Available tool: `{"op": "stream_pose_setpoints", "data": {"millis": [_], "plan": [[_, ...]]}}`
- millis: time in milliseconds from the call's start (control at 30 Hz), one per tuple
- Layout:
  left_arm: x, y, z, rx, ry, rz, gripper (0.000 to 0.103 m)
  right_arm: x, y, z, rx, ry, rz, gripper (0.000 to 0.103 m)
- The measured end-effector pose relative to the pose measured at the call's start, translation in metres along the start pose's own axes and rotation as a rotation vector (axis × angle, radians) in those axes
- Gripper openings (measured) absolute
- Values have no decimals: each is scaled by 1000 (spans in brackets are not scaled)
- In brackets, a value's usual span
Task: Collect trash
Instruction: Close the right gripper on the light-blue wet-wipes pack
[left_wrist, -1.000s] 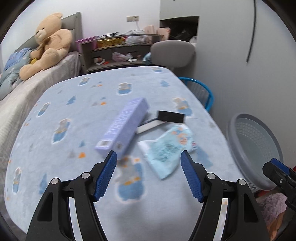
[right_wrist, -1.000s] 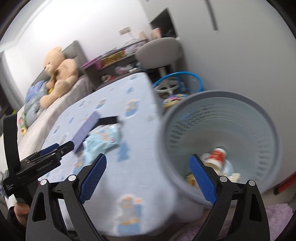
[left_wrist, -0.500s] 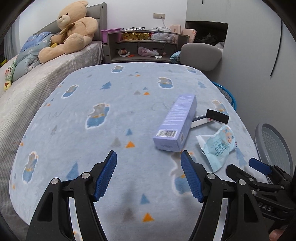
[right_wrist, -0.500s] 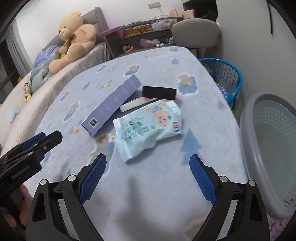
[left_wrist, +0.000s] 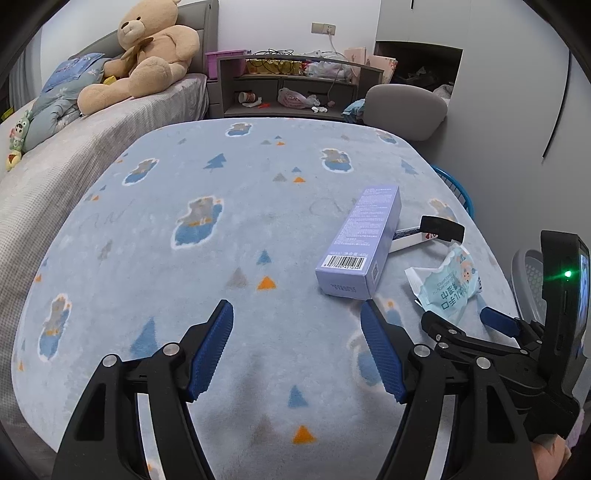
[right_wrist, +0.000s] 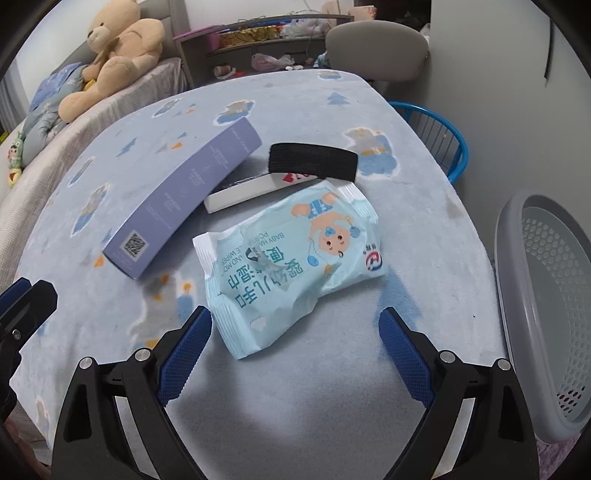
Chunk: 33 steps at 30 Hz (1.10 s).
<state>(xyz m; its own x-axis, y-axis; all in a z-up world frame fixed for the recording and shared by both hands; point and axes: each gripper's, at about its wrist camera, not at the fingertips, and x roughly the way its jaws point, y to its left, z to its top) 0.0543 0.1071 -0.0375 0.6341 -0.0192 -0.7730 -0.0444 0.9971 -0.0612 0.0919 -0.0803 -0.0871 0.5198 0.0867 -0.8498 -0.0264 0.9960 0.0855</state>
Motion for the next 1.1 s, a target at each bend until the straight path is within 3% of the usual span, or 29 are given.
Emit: {"op": "stream_pose_setpoints", "data": {"millis": [533, 867, 1100], "plan": [[2, -5, -2, 8, 8, -28, 69, -25, -51, -15, 103, -26, -87, 90], [3, -6, -1, 5, 5, -34, 69, -57, -51, -5, 156, -69, 16, 91], [4, -10, -1, 16, 7, -37, 69, -26, -52, 18, 234, -36, 71, 94]]}}
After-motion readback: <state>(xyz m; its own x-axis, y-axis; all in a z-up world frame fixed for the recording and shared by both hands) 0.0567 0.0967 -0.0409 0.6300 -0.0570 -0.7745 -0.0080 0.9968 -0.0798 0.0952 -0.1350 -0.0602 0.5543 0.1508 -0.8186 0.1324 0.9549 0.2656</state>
